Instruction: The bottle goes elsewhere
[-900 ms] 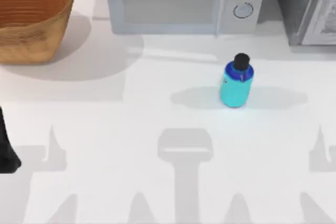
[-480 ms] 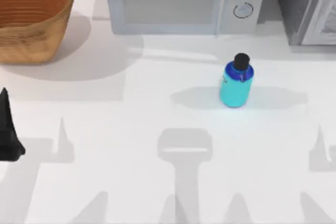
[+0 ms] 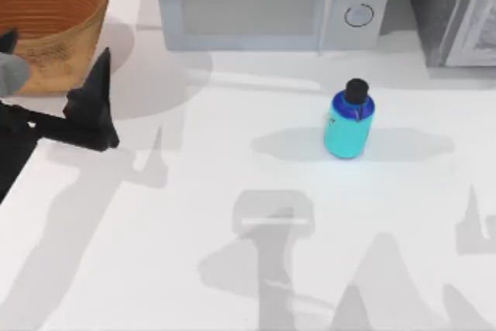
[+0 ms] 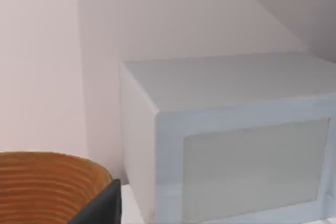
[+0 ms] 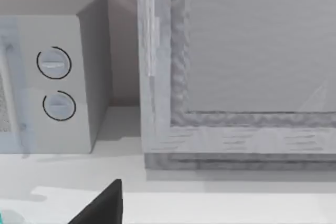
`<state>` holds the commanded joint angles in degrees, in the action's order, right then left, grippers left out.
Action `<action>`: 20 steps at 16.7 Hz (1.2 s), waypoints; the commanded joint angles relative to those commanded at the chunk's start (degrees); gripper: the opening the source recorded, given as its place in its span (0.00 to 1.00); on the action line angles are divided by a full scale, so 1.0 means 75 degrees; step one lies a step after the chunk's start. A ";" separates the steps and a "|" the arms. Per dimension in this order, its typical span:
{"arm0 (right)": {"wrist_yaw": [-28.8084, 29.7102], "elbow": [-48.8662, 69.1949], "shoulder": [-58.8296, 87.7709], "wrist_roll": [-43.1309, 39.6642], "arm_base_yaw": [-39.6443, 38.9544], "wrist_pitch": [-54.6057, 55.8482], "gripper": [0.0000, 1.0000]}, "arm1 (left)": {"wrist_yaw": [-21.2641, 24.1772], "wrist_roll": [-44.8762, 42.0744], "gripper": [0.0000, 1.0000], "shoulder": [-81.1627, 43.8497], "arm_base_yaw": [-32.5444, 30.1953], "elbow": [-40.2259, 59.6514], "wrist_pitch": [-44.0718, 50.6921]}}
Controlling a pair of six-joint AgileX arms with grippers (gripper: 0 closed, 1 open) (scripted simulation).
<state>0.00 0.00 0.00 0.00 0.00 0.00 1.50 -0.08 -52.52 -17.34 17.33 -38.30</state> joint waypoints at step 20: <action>0.0000 0.0000 0.0000 0.0000 0.0000 0.0000 1.00 | 0.0328 -0.0076 1.00 -1.1522 -0.3526 0.3441 -0.7674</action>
<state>0.00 0.00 0.00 0.00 0.00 0.00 3.96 -0.65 -138.93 -43.79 43.14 -95.86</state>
